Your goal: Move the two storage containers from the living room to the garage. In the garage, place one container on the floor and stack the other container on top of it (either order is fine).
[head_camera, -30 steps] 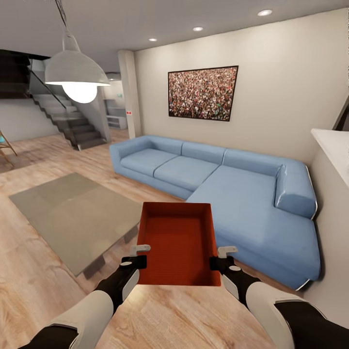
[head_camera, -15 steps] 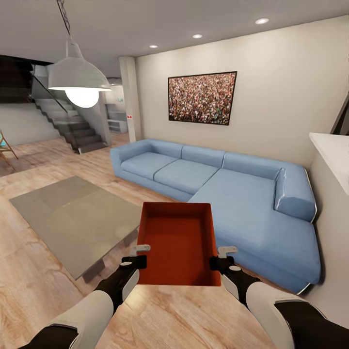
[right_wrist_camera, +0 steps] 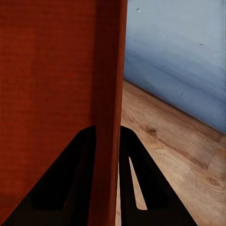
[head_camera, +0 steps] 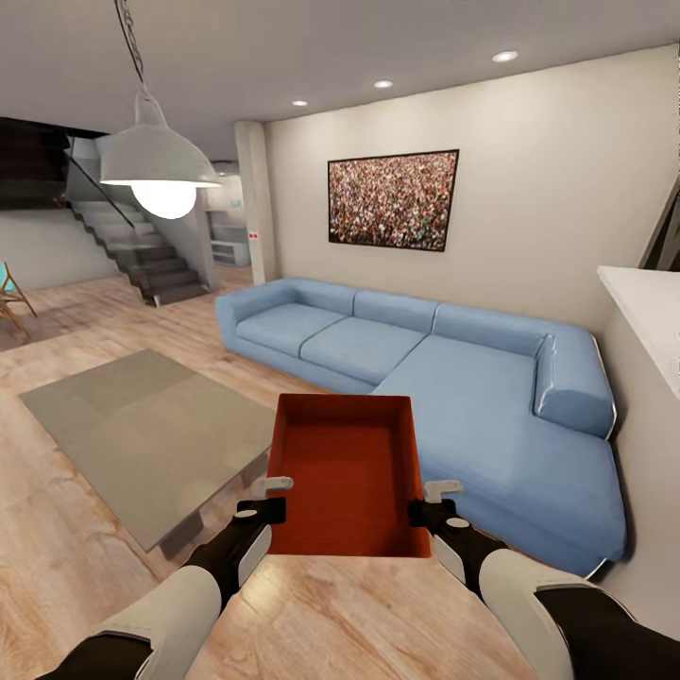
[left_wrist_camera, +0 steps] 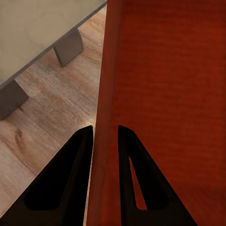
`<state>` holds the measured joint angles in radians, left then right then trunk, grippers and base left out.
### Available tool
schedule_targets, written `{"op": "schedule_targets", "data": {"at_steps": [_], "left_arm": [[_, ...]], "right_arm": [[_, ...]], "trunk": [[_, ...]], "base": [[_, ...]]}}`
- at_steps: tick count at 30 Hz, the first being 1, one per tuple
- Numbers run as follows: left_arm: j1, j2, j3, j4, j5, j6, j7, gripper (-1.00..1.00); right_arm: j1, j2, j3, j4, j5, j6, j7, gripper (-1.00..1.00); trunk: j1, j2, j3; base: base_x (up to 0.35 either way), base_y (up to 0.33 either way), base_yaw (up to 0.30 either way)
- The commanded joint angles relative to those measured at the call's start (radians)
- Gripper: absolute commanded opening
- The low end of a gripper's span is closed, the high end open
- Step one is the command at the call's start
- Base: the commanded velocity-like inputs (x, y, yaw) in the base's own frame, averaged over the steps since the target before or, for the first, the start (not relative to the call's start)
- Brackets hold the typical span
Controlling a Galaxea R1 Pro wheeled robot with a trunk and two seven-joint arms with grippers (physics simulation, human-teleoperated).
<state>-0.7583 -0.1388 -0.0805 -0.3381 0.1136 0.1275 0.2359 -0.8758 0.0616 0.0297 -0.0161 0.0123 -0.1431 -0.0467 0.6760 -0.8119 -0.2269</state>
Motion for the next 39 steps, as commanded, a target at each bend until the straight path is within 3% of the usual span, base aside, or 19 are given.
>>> {"op": "schedule_targets", "data": {"at_steps": [1, 39], "left_arm": [[-0.001, 0.001, 0.041, -0.018, -0.002, 0.009, 0.015, -1.00], [-0.001, 0.001, 0.042, -0.018, -0.002, 0.009, 0.015, -1.00]], "right_arm": [[0.000, 0.000, -0.008, 0.002, -0.011, -0.004, -0.005, -1.00], [0.000, 0.000, -0.008, 0.002, -0.011, -0.004, -0.005, -1.00]], "trunk": [[0.000, -0.001, 0.000], [0.000, -0.001, 0.059]], "base": [[0.000, 0.000, 0.000], [0.000, 0.000, 0.000]]}}
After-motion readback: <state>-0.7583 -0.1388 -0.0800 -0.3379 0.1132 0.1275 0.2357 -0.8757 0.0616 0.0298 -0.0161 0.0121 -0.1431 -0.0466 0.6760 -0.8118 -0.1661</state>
